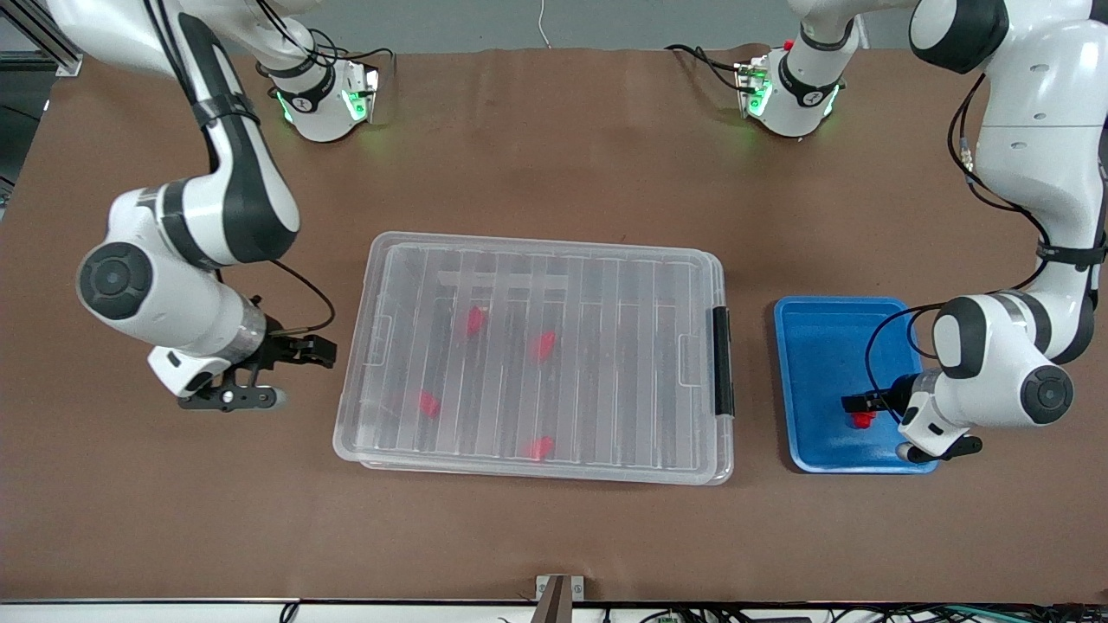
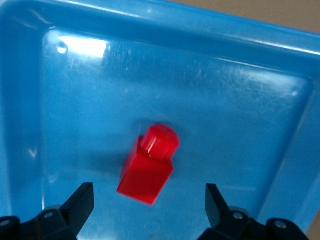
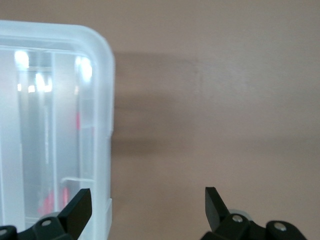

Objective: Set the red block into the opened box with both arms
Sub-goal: 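Reach the red block with the left gripper while the right gripper reaches the lid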

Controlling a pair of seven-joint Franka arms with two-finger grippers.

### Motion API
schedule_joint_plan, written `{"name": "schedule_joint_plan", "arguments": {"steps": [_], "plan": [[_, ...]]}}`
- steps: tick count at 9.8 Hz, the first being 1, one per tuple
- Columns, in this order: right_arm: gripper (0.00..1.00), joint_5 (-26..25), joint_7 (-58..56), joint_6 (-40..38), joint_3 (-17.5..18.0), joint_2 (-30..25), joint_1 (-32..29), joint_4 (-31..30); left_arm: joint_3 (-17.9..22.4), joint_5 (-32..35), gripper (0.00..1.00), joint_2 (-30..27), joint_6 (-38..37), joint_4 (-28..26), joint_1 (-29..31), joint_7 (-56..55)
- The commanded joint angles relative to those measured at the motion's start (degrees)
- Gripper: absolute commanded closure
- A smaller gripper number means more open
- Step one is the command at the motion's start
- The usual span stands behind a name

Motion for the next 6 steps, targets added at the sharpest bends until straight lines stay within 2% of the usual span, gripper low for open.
{"name": "schedule_joint_plan", "arguments": {"steps": [1, 2, 3, 4, 5, 6], "plan": [[0.0, 0.54, 0.73, 3.57, -0.42, 1.76, 0.96, -0.66, -0.01, 3.33, 0.24, 2.72, 2.3, 0.63, -0.13, 0.06], [0.0, 0.45, 0.73, 4.37, -0.42, 2.64, 0.96, -0.66, -0.01, 4.92, 0.51, 2.73, 2.3, 0.63, -0.39, -0.03], [0.0, 0.45, 0.73, 4.55, -0.34, 2.91, 0.96, -0.66, -0.01, 5.19, 0.73, 2.64, 2.3, 0.63, -0.39, -0.03], [0.0, 0.45, 0.73, 5.77, -0.33, 3.78, 1.57, -0.66, -0.01, 5.37, 0.91, 2.2, 2.3, 0.63, -0.39, 0.06], [0.0, 0.45, 0.64, 6.57, -0.42, 4.49, 2.27, -0.66, -0.01, 5.37, 1.0, 1.42, 2.21, 0.72, -0.3, 0.06], [0.0, 0.36, 0.55, 6.58, -0.42, 4.67, 2.1, -0.66, -0.1, 5.55, 1.0, -0.16, 1.52, 0.8, -0.39, 0.06]]}}
